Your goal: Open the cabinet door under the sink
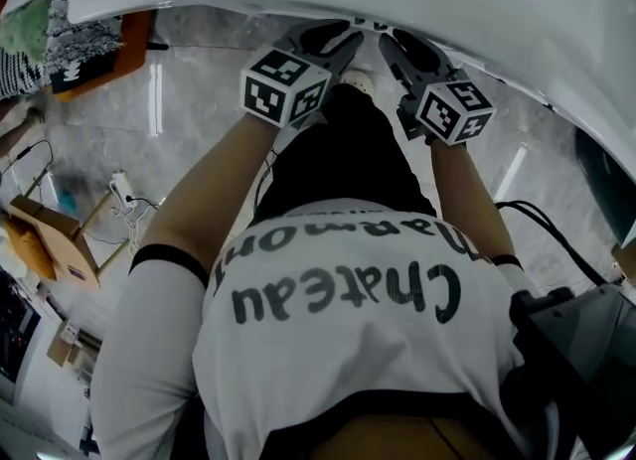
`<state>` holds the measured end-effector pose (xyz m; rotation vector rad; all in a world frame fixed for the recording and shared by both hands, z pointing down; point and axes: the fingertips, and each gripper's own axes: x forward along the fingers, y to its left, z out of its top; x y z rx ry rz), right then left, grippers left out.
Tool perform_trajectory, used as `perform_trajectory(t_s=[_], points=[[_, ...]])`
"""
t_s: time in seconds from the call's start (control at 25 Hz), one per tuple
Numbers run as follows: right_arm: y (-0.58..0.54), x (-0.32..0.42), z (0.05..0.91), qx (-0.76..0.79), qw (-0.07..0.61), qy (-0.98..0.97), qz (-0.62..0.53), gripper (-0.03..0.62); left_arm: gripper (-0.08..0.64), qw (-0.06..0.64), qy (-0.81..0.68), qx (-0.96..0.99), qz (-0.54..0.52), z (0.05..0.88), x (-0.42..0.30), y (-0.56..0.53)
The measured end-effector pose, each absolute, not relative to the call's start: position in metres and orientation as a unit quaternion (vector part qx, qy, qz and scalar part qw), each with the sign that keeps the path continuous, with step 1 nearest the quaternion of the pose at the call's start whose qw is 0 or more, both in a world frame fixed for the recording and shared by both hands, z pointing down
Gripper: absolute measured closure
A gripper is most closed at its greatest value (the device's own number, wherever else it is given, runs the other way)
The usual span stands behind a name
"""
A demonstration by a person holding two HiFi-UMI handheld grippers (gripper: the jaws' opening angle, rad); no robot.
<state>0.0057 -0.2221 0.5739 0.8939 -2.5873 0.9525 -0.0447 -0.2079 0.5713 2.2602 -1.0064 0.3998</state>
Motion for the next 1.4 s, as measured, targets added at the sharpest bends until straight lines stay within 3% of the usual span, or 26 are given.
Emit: perform_trajectory(t_s=[0.04,0.2,0.6,0.88,1.04,1.4], points=[[-0.224,0.001,0.578,0.306,0.127,-0.887,0.323,0.480,0.427,0.314,-0.379,0.856,0.159,0.577,-0.045,-0.210],[-0.227,-0.013,0.585,0.288,0.134,-0.896,0.311,0.474,0.413,0.309,-0.375,0.858,0.170,0.588,-0.043,-0.217],[-0.229,-0.015,0.589,0.269,0.124,-0.904,0.308,0.497,0.417,0.303,-0.364,0.864,0.170,0.599,-0.040,-0.230],[-0.227,-0.015,0.586,0.264,0.134,-0.915,0.274,0.522,0.471,0.289,-0.340,0.879,0.166,0.597,-0.032,-0.230],[-0.228,-0.015,0.589,0.265,0.162,-0.914,0.259,0.525,0.471,0.329,-0.336,0.867,0.164,0.599,-0.032,-0.226],[-0.223,-0.016,0.594,0.287,0.200,-0.899,0.262,0.531,0.488,0.278,-0.333,0.862,0.263,0.605,-0.032,-0.215]])
